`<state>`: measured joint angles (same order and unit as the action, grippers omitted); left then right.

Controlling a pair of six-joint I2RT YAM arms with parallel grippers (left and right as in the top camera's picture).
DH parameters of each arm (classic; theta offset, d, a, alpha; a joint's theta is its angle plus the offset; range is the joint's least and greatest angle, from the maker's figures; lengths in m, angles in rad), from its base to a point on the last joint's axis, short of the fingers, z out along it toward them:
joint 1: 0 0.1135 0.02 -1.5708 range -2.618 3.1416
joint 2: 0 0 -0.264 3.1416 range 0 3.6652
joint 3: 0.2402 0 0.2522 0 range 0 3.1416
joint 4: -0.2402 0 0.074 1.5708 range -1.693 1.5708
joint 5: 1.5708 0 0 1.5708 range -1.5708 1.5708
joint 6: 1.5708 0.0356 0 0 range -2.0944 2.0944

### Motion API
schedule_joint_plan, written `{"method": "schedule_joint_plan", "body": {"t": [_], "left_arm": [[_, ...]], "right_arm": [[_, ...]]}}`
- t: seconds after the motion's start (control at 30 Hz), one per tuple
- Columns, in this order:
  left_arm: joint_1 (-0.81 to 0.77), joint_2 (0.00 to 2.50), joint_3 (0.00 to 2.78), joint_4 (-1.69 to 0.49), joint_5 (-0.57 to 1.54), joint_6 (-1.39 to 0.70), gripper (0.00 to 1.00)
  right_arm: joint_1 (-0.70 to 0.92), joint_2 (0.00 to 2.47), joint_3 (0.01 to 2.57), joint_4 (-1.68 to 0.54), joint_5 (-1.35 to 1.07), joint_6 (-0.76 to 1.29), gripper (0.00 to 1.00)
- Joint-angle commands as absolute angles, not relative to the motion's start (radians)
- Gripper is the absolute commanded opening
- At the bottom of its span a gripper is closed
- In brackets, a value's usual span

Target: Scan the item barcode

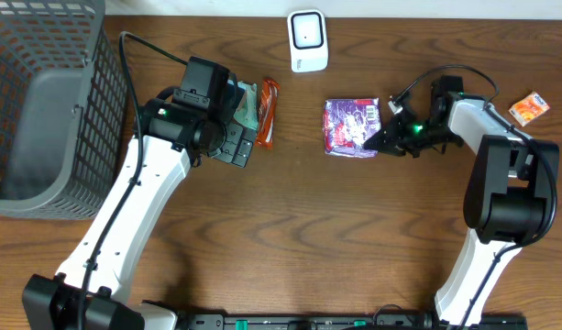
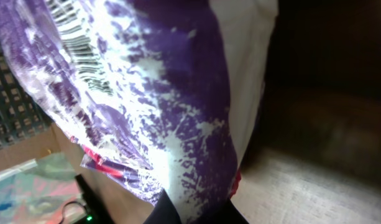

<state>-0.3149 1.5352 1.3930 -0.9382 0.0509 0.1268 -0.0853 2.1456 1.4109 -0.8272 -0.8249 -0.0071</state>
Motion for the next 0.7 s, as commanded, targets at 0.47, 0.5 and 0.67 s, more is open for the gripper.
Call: {"method": "schedule_joint_plan", "body": {"t": [0.47, 0.5, 0.67], "left_arm": [[-0.312, 1.537, 1.404, -0.941, 0.057, 0.114, 0.98], [-0.312, 1.537, 1.404, -0.941, 0.057, 0.114, 0.98], [-0.312, 1.537, 1.404, -0.941, 0.057, 0.114, 0.98]], "right_arm": [[0.256, 1.934, 1.751, -1.156, 0.662, 0.356, 0.01], [0.281, 1.939, 1.742, -1.156, 0.707, 0.356, 0.01], [0.387, 2.009, 1.686, -1.137, 0.795, 0.397, 0.02]]}}
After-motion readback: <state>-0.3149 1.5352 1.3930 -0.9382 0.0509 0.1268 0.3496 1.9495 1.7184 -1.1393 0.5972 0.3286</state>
